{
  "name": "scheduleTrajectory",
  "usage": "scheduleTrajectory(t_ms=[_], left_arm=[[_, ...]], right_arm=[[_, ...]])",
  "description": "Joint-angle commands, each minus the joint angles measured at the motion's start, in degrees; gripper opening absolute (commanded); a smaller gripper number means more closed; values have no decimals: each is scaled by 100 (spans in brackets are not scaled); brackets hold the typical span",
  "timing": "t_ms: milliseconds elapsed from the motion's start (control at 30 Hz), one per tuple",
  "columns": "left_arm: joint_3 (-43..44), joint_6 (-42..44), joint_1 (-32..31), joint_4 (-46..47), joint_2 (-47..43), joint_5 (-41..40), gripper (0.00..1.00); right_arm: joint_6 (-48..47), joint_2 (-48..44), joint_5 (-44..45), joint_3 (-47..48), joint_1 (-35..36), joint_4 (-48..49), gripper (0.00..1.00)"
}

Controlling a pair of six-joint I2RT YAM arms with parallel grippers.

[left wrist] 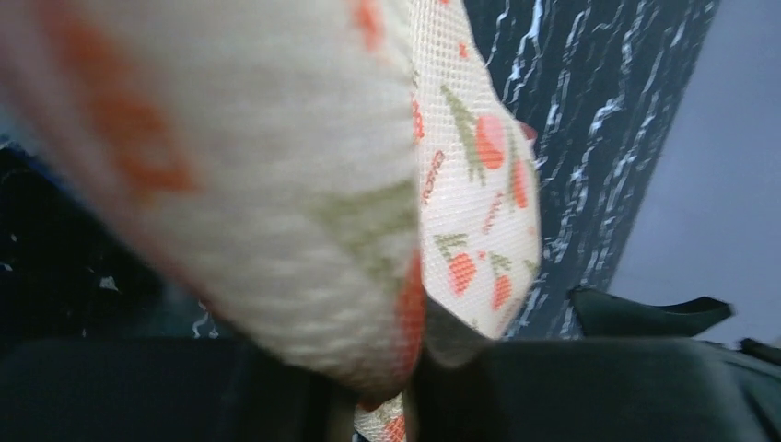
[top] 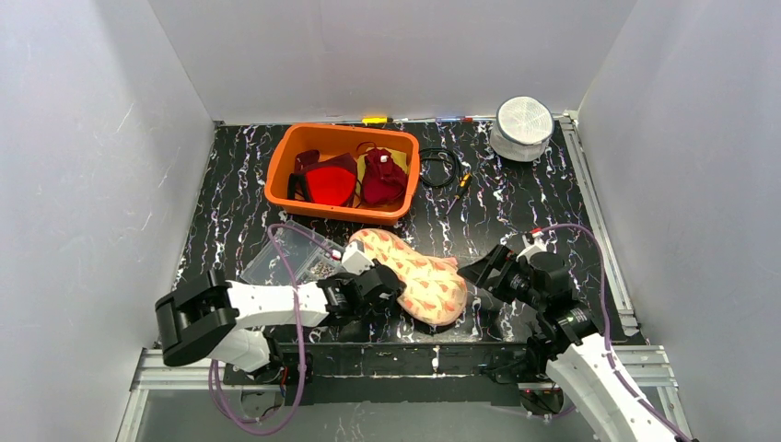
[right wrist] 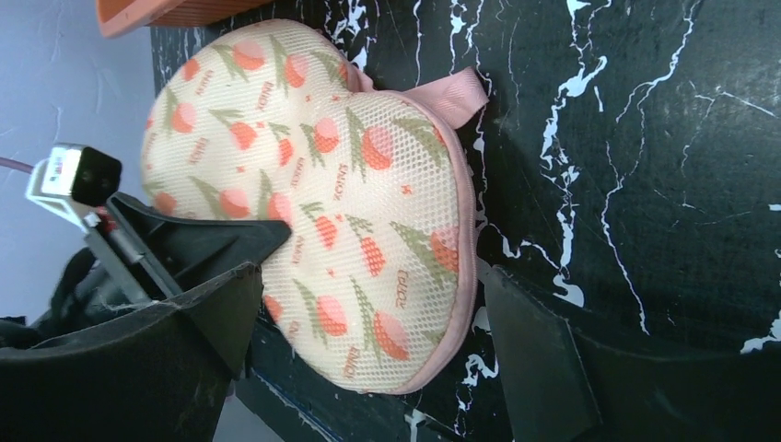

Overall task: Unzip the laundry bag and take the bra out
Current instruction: Unzip the laundry bag at the center of the board.

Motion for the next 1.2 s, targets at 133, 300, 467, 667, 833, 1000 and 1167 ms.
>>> scheduleTrajectory(t_ms=[133,300,467,667,833,1000,1167], left_arm=[[196,22,-17,-1411,-1176,-505,0],[464,-244,-12,-2361,-2016,-785,0],[770,-224,77,-2552,-2274,-1023,0],[1214,90,165,-2199,-2263,-1307,0],[1535,455,265,-1884,-2180,-1554,0],[1639,500,326,-1622,-2023,-1593,0],[1624,347,335,-1433,-1883,-1492,0]], right_arm=[[145,244,-214,388,33,313,99],[1165,442,-1220,-12,46,1876,99],[1692,782,-1672,-77,67,2640,99],[1851,713,-1558,232,134,2467,99],[2194,692,-1513,318,213,2663,99],[2443,688,-1412,352,332,2771,98],[2738,819,-1282,296,453,2950,96]])
